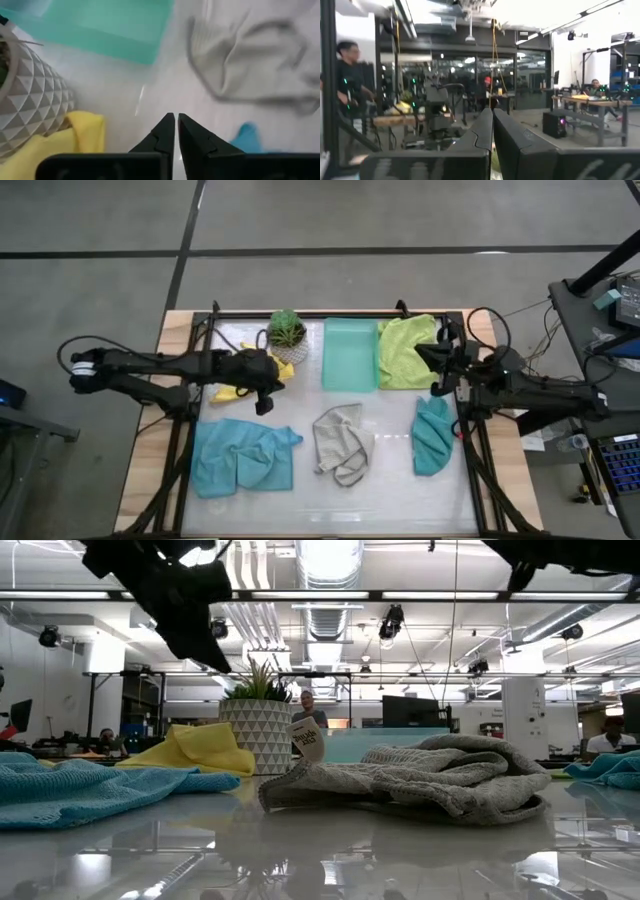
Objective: Fold microfiber towels
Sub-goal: Fold the yellow microfiber cloth
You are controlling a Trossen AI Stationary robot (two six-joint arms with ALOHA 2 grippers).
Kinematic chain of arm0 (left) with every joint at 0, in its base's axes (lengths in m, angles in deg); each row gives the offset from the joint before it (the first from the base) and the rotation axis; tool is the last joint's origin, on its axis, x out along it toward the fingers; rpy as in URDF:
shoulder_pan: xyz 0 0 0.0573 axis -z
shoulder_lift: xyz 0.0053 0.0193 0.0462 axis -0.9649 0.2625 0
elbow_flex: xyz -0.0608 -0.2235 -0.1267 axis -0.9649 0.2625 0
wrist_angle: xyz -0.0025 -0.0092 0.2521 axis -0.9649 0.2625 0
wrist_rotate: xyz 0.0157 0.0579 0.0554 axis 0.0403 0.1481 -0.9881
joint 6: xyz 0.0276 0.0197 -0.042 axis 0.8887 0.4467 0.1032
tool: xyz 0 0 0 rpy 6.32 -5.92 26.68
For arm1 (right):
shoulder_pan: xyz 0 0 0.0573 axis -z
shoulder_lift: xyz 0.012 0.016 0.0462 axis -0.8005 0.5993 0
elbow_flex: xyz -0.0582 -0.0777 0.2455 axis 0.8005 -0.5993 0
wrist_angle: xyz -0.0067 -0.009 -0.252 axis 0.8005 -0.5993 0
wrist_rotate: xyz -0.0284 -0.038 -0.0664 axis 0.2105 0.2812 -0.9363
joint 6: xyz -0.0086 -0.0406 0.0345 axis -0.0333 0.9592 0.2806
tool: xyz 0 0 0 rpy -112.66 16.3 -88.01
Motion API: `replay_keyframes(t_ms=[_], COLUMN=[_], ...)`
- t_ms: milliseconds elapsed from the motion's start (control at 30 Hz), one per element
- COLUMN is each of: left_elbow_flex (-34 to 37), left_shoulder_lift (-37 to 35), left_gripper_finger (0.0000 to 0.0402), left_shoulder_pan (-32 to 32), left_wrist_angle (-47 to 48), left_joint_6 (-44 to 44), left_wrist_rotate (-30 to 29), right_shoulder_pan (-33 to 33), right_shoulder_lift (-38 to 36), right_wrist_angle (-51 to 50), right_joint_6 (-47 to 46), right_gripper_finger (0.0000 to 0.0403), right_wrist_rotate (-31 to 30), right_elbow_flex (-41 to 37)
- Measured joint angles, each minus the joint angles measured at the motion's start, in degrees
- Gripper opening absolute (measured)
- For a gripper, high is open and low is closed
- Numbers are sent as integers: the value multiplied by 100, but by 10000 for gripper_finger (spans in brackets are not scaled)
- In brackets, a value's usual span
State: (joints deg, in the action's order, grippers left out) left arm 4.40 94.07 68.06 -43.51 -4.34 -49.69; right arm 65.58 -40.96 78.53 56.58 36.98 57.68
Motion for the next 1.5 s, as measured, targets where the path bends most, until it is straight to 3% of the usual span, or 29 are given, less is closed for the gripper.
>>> replay_keyframes(t_ms=[133, 333, 467, 800, 933, 1500], left_elbow_flex=[-243, -222, -211, -209, -209, -48], left_shoulder_lift=[460, 1022, 1366, 2070, 2265, 2346], left_gripper_finger=[50, 124, 152, 154, 154, 154], left_shoulder_pan=[4, 3, -2, -18, -41, -308], left_wrist_angle=[560, 779, 756, 385, 240, -317], left_joint_6=[592, 988, 1008, 950, 949, 635], left_wrist_rotate=[-424, -1698, -1920, -2016, -2427, -2536], right_shoulder_pan=[0, 0, -2, 0, 0, 0], right_shoulder_lift=[391, 645, 657, 644, 644, 650], right_wrist_angle=[-15, 2, -31, -14, 6, -24], right_joint_6=[258, 415, 494, 634, 621, 627], right_gripper_finger=[9, 9, 9, 9, 9, 9], right_wrist_rotate=[2, 2, 13, 2, 1, -1], right_elbow_flex=[140, 159, 88, 48, 51, 51])
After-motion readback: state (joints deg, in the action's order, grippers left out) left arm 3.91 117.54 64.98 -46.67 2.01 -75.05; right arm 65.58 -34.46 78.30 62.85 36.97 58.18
